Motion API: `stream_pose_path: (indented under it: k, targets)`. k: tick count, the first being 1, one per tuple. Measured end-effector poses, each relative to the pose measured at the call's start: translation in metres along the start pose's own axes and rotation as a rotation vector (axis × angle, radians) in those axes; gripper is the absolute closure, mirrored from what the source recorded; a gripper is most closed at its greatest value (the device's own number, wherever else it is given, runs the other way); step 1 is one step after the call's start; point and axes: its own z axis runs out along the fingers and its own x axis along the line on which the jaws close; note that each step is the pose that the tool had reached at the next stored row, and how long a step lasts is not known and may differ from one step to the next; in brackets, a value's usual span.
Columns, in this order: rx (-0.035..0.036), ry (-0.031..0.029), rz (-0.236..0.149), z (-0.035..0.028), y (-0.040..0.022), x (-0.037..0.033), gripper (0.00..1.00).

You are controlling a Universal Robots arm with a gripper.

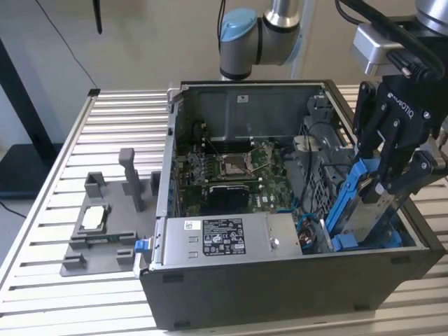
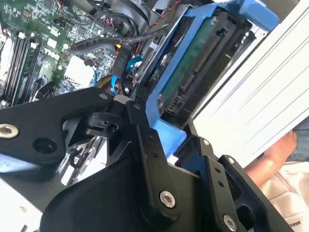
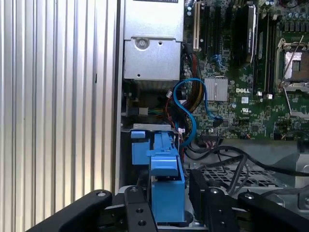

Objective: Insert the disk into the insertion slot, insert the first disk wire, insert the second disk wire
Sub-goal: 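Insert the disk into the insertion slot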

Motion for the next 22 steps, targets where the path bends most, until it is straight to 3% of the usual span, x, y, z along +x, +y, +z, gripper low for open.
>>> stream_pose_path:
  k: [10,11,12,14,16,18,22]
  targets:
    - [0.0000,0.0005,0.000,-0.0008,0.0000,-0.0002,0.51]
    - [0.0000,0.0005,0.000,-0.0008,0.0000,-0.0002,0.45]
    - [0.0000,0.0005,0.000,-0.0008,0.0001,-0.0002,0.45]
    - [0.0000,0.0006,0.000,-0.0008,0.0000,-0.0002,0.47]
    - [0.0000,0.0007,0.000,-0.0008,0.0001,-0.0002,0.60]
    - [0.0000,0.0007,0.000,-0.0007,0.0001,-0.0002,0.66]
    - [0.0000,0.0011,0.000,-0.0008,0.0000,-0.0002,0.68]
